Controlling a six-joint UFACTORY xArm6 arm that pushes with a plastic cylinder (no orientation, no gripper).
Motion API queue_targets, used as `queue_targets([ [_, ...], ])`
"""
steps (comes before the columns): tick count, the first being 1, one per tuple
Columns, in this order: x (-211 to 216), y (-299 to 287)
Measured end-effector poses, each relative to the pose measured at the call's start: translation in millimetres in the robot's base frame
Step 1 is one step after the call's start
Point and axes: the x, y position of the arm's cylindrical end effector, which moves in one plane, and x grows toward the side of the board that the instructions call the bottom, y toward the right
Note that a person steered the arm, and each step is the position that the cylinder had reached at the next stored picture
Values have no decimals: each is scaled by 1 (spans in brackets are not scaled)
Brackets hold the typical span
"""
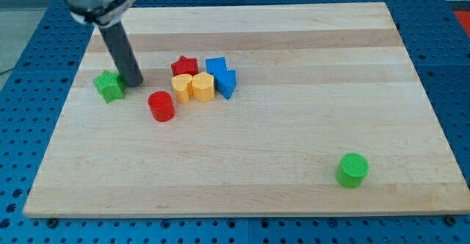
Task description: Place the green star below the triangle
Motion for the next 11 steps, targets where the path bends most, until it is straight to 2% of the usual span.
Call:
queue_targets([
  [1, -39, -16],
  [2, -13, -38],
  [3, 60, -33],
  [4, 107, -23],
  [5, 97, -29],
  [6, 78, -79],
  [7, 112, -102],
  [8, 151, -75],
  [10, 119, 103],
  [11, 118, 138],
])
